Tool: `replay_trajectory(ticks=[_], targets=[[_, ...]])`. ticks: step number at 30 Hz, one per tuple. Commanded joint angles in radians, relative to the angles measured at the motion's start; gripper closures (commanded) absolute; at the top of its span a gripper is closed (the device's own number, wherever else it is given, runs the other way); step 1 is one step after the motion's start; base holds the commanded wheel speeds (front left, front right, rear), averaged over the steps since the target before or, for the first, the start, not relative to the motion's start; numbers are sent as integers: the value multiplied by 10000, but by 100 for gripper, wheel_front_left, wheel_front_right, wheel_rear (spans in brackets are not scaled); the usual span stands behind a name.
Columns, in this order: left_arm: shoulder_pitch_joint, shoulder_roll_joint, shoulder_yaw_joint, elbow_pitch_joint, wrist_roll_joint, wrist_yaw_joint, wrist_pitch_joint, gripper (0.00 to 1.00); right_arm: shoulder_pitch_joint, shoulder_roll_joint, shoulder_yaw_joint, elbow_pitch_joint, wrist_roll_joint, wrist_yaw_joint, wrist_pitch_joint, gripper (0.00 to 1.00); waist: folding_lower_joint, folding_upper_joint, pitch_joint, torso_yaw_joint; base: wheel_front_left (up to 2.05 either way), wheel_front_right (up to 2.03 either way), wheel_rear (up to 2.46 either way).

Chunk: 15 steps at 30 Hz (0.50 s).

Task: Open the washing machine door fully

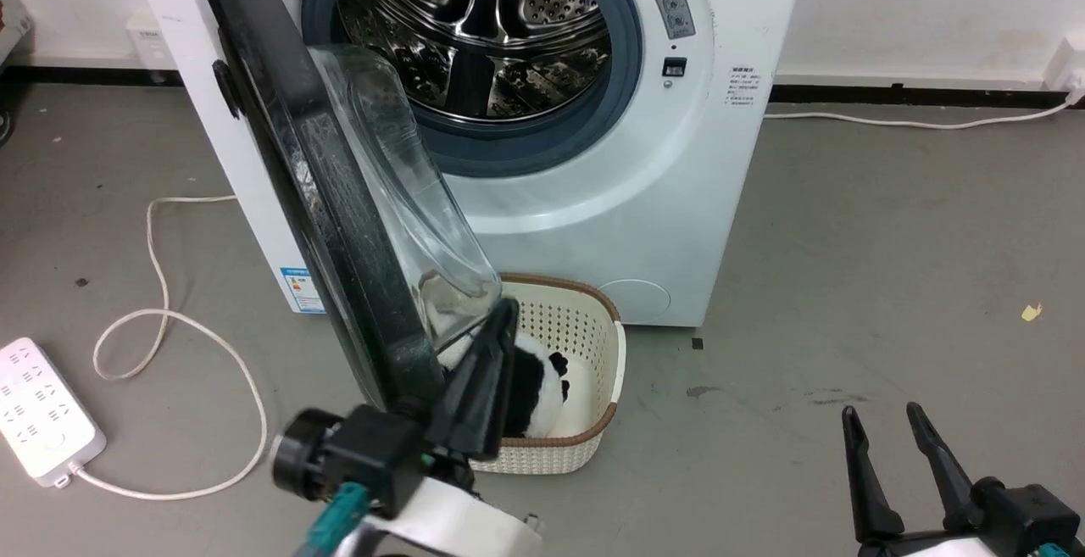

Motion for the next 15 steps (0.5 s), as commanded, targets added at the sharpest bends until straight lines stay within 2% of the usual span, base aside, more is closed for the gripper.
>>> replay_trajectory(ticks=[1, 9, 15], targets=[[109, 23, -73, 254, -74, 53, 13, 100, -105, 45, 18, 34, 51, 10, -42, 0, 0, 0, 29, -9, 0, 0, 0], [56, 15, -221, 2205, -331, 336, 30, 100, -231, 45, 103, 103, 56, 10, -65, 0, 0, 0, 258, -106, 0, 0, 0], [-48, 16, 25, 3135, -519, 565, -180, 100, -254, 45, 86, 161, 73, 10, -88, 0, 0, 0, 356, -80, 0, 0, 0]])
